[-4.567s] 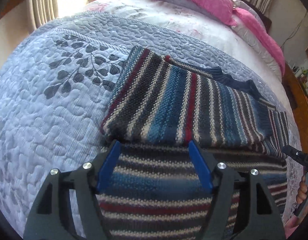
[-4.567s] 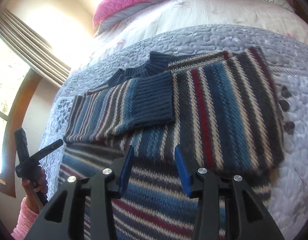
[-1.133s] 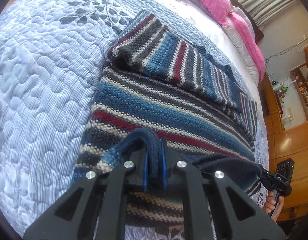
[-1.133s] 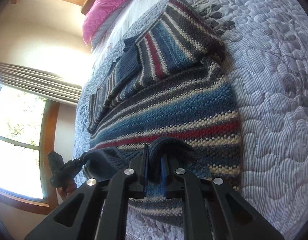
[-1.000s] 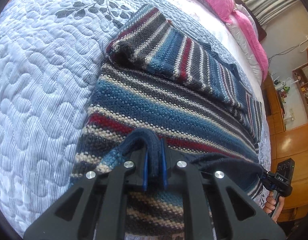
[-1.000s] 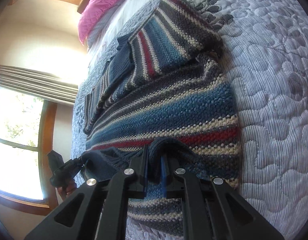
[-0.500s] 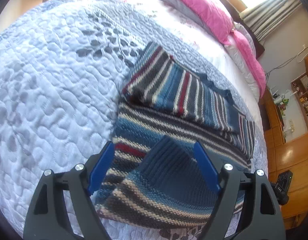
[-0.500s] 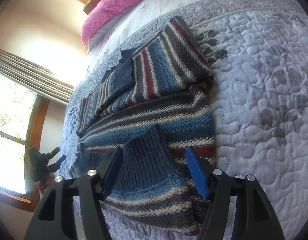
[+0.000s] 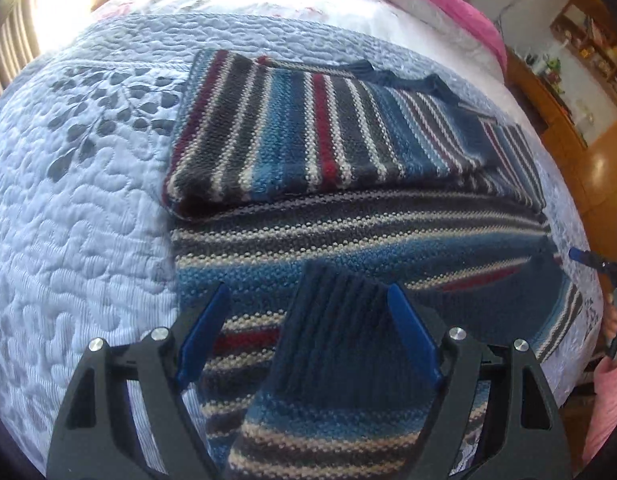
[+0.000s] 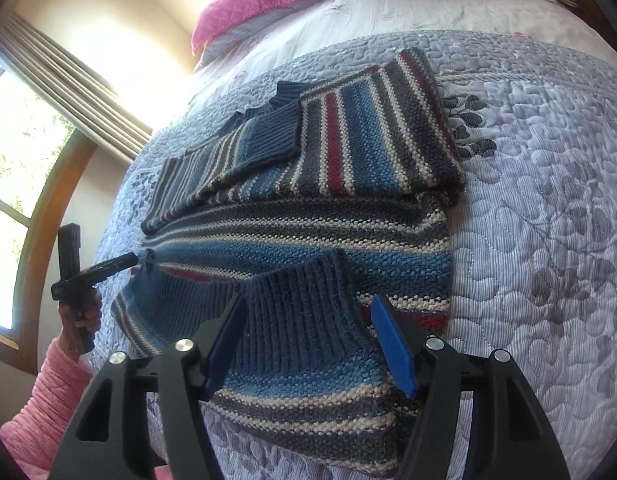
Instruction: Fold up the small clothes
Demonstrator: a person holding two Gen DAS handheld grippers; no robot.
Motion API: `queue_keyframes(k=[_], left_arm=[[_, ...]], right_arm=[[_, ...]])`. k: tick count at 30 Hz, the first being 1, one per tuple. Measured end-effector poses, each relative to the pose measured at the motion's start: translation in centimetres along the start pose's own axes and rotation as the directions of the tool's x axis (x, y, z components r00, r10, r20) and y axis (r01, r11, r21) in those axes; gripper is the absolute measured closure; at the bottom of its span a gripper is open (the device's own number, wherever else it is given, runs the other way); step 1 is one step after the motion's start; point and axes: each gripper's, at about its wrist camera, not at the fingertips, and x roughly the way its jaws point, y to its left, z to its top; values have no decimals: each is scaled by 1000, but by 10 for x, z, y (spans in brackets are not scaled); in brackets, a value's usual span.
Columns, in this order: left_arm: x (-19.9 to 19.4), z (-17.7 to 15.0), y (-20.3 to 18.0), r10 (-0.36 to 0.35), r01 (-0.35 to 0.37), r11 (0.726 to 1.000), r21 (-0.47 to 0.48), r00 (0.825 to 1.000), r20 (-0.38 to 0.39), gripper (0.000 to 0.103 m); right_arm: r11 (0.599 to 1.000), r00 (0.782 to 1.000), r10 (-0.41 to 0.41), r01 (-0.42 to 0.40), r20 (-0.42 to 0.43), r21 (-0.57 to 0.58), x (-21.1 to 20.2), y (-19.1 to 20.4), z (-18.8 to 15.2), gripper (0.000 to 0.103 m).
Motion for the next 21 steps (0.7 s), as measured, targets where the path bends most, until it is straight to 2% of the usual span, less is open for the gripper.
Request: queue_keyframes(k=[2,5,7,8,10,12,18,21], left_arm=[[12,2,-1,-22,22,1000,16,999,-31,23],[22,-1,-5,-27,30,998,55,998,-58,31],[24,-5,-11,-23,29,995,93,998,-66,52],[23,-7,-13,-35,42,994,101,997,-67,56],[20,-9,-16,-40,46,993,109,997,-60,79],[15,-11,-18,-55,60,992,107,997,-57,87],[6,-18,-22,-62,64,992,107,998,-19,88],[14,-17,-19,-48,51,994,95,998,-39,81]], right_arm=[[1000,1000,-4,4,-12,-12,5,0,0,38],[999,1000,-20,19,-24,-45,10,1,1,38],[998,999,-27,25,-31,-65,14,2,3,37],[997,999,-26,24,-34,-77,16,3,4,37],[994,999,-25,21,-42,-107,20,7,6,35],[990,998,-26,18,-51,-139,25,10,9,33],[978,994,-42,19,-105,-209,47,12,14,32],[972,990,-67,37,-123,-234,62,12,19,32]])
